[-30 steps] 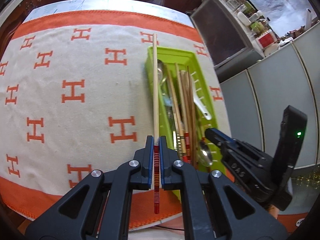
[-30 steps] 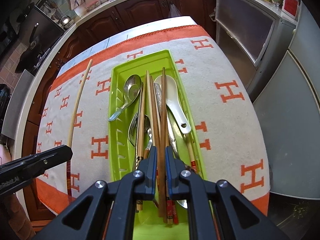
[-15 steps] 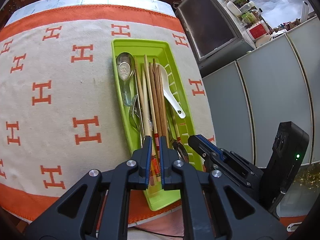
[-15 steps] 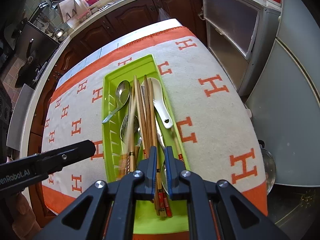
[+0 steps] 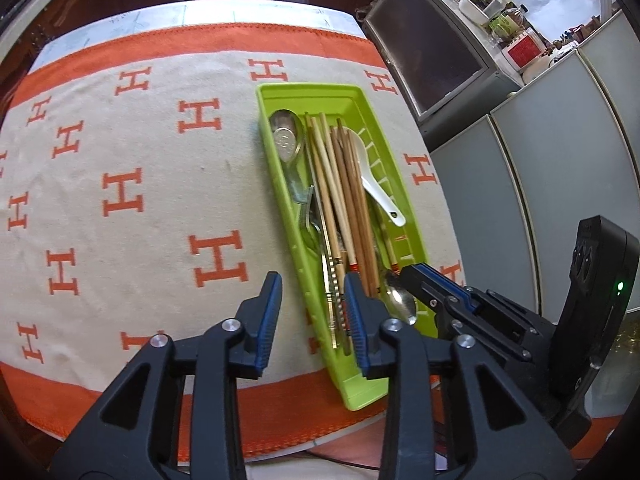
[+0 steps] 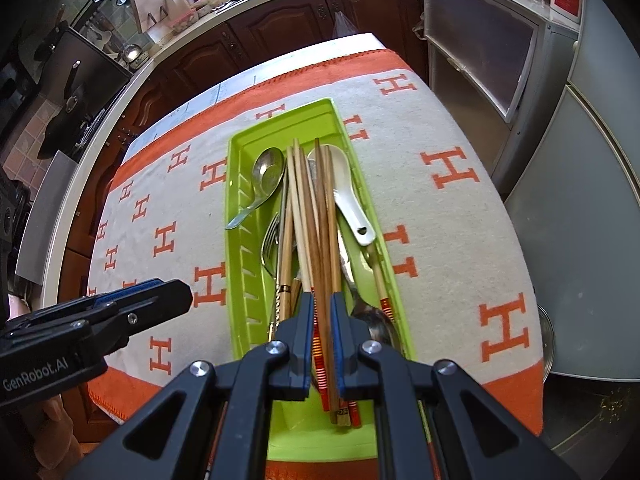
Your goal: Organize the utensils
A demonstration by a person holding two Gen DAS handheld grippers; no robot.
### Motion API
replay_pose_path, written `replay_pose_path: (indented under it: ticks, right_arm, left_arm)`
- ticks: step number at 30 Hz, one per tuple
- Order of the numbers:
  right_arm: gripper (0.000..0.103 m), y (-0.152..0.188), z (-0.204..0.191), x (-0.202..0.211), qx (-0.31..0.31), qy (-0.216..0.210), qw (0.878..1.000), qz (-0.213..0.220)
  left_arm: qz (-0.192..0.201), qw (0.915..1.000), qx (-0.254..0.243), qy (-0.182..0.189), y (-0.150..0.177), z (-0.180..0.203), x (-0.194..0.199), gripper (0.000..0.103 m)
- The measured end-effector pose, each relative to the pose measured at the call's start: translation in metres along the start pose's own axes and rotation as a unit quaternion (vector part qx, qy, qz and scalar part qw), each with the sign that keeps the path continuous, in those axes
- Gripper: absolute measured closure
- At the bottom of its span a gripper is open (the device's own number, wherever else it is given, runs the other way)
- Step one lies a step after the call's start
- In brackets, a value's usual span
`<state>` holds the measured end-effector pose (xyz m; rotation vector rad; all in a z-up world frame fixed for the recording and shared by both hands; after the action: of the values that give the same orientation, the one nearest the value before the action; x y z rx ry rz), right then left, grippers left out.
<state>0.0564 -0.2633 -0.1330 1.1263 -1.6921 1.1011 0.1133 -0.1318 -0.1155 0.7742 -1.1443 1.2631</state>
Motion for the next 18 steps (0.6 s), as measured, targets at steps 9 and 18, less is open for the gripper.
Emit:
replay_pose_path:
  ticks: [9,18]
  right_arm:
    - [0.095,0.006,-0.015,0.0,0.018,0.002,1.0,-0.004]
    - [0.092,0.02,-0.035,0.0,0.028,-0.003,1.0,-0.01]
  left_arm:
    - [0.018,0.9983,-0.014,-0.054,0.019,-0.026,0.01,0.07]
    - [0.055,0.9908,-0.028,-0.12,0.041,-0.05,0.028,0.061]
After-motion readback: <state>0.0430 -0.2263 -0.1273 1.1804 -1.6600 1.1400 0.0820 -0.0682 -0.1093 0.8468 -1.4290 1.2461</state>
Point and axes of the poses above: each gripper's, at about its wrist camera, not at the fingertips, and x roughly against the way its jaws point, z to its right, y to its underside, the point moved 4 cm from there along -x, roughly the way its jaws point, and after that the axes turned 8 degrees about -z, right-handed, at the moved point
